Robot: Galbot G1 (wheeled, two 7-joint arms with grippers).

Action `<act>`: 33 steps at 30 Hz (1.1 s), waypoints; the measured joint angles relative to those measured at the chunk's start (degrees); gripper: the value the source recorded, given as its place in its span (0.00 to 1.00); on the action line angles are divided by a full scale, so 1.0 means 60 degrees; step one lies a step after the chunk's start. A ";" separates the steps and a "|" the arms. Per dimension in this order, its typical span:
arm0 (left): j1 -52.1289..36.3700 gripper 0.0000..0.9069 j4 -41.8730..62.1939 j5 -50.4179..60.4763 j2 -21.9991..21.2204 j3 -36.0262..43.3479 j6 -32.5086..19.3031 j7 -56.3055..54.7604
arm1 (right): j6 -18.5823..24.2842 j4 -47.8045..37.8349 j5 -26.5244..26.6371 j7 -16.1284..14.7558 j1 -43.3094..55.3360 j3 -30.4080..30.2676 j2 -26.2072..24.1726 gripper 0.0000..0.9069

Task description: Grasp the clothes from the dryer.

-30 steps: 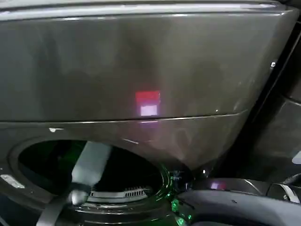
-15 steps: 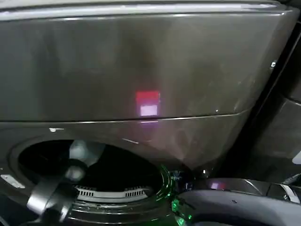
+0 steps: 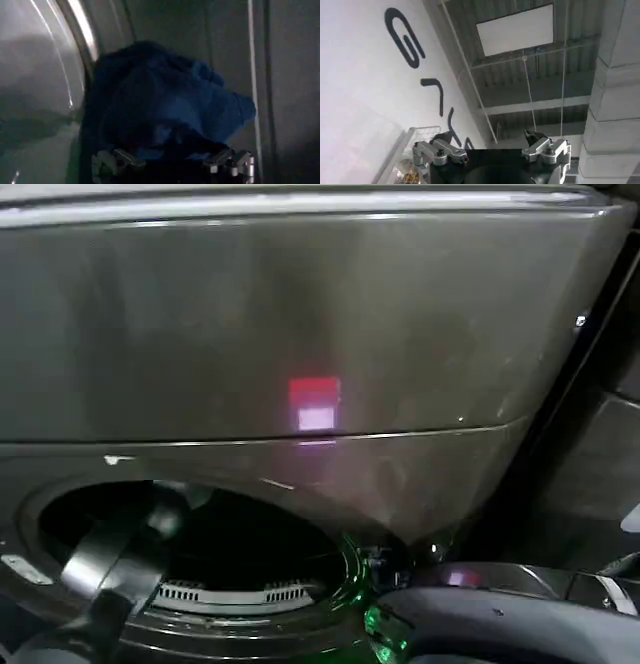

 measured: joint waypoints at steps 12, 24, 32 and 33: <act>-0.0144 0.00 0.0554 0.0279 -0.0118 0.0011 0.0187 -0.0015 | 0.0018 -0.0041 -0.0003 0.0000 -0.0086 0.0128 0.0042 1.00; 0.0883 0.00 -0.0836 -0.0906 0.0210 -0.1445 0.0865 -0.1104 | 0.0019 0.0085 -0.0018 0.0017 0.0021 -0.0015 0.0041 1.00; 0.2866 0.00 -0.4033 -0.2727 0.0443 -0.2970 0.1784 -0.3365 | 0.0019 0.0187 -0.0016 0.0037 0.0181 -0.0241 -0.0038 1.00; 0.3174 0.00 -0.4467 -0.2991 0.0422 -0.3181 0.1868 -0.3709 | 0.0020 0.0189 -0.0017 0.0038 0.0196 -0.0260 -0.0046 1.00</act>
